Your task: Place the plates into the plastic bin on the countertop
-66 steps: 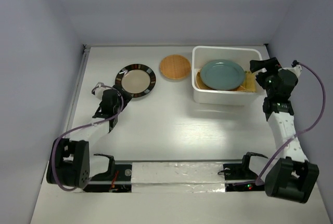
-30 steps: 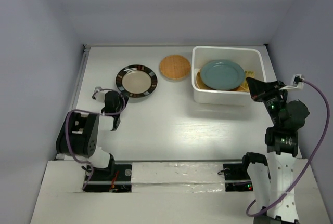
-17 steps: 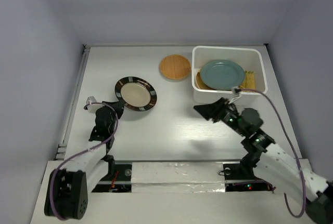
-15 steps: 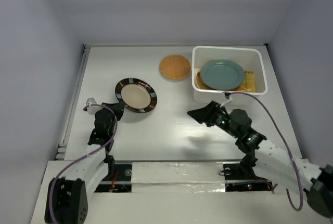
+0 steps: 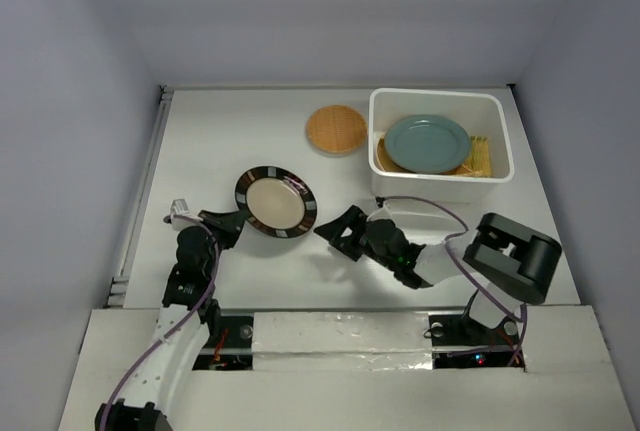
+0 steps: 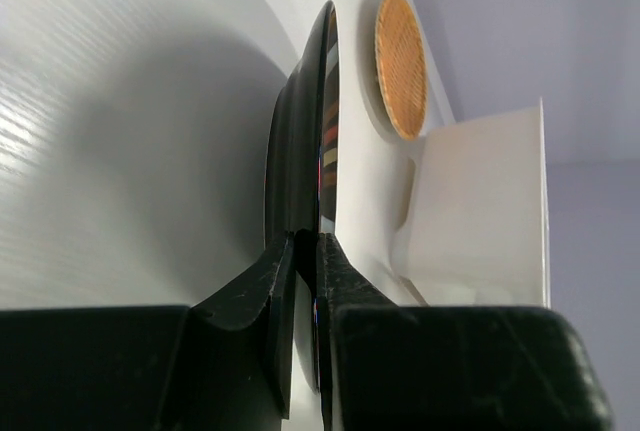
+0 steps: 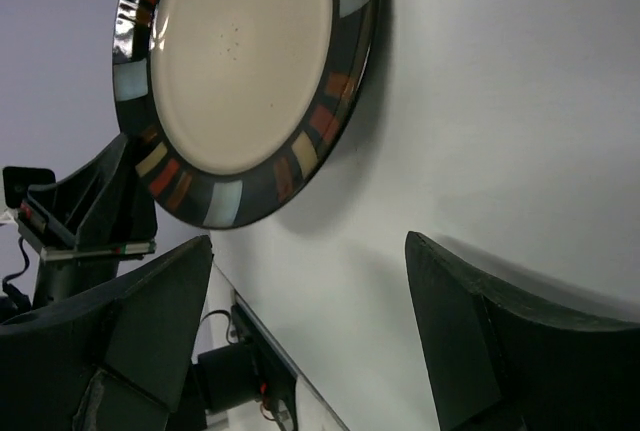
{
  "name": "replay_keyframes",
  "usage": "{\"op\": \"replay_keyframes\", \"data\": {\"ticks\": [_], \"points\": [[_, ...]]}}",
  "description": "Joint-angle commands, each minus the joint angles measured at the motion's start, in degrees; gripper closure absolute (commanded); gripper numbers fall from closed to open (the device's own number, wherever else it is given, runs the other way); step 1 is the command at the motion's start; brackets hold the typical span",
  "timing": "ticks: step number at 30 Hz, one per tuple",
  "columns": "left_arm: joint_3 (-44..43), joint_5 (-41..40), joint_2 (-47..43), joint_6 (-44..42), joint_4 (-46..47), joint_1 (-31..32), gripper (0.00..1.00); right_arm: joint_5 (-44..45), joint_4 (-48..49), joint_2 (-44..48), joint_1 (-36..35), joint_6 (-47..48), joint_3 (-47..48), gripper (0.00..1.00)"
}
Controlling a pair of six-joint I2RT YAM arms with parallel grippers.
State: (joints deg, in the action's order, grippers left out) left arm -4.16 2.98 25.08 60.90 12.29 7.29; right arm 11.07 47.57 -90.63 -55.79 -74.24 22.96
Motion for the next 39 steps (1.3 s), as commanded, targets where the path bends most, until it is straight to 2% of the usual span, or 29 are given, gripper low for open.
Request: {"op": "replay_keyframes", "data": {"ticks": [1, 9, 15, 17, 20, 22, 24, 28, 31, 32, 34, 35, 36, 37, 38, 39], "points": [[-0.8, 5.4, -4.6, 6.2, 8.3, -0.3, 1.0, 3.5, 9.9, -4.8, -2.2, -7.7, 3.3, 0.17], [-0.9, 10.9, -8.3, 8.4, 5.1, -0.3, 1.0, 1.1, 15.4, -13.7, -2.2, -12.9, 5.3, 0.19], [-3.1, 14.2, -8.5, 7.3, 1.0, 0.3, 1.0, 6.1, 20.8, -16.8, -2.2, -14.4, 4.4, 0.3], [-4.2, 15.4, -8.7, 6.7, -1.4, 0.9, 1.0, 6.9, 20.5, -16.3, -2.2, -13.5, 4.5, 0.42], [-5.2, 16.2, -9.6, 5.7, -4.5, 2.1, 1.0, 7.4, 19.8, -15.2, -2.2, -11.9, 5.1, 0.69], [-6.1, 16.6, -10.0, 4.4, -5.8, 2.7, 1.0, 7.8, 20.7, -13.9, -2.2, -9.7, 4.6, 0.94], [-6.8, 16.8, -10.2, 3.2, -8.2, 2.7, 1.0, 8.3, 20.3, -12.3, -2.2, -8.8, 4.2, 1.0], [-12.1, 15.7, -10.1, -2.7, -12.0, 3.3, 1.0, 4.7, 16.8, -6.0, -2.2, -1.1, 5.6, 1.0], [-19.7, 9.9, -10.0, -11.1, -20.1, 3.3, 0.71, 2.2, 9.1, 2.2, -2.2, 5.5, 9.5, 1.0], [-21.7, 6.4, -10.1, -13.2, -23.8, 3.3, 0.57, 2.5, 3.4, 7.2, -2.2, 7.6, 12.0, 1.0], [-27.0, 3.5, -10.8, -18.3, -26.2, 3.3, 0.47, 5.2, -3.2, 12.5, -2.2, 11.5, 14.7, 1.0], [-28.3, 1.7, -10.9, -19.6, -27.3, 3.3, 0.38, 6.8, -8.1, 14.9, -2.2, 15.5, 15.9, 1.0], [-29.6, 1.2, -11.2, -20.7, -27.6, 3.3, 0.34, 9.4, -10.5, 19.7, -1.7, 17.3, 18.1, 1.0], [-31.2, 1.0, -11.2, -22.6, -27.6, 3.3, 0.31, 9.8, -12.1, 21.8, -0.8, 20.5, 19.1, 1.0], [-31.8, 1.1, -11.0, -23.4, -27.3, 3.3, 0.22, 9.8, -15.0, 21.8, 0.4, 21.8, 20.0, 1.0], [-32.4, 1.1, -10.7, -24.2, -27.2, 3.3, 0.19, 9.4, -16.2, 27.3, 3.8, 22.6, 21.3, 1.0]]}}
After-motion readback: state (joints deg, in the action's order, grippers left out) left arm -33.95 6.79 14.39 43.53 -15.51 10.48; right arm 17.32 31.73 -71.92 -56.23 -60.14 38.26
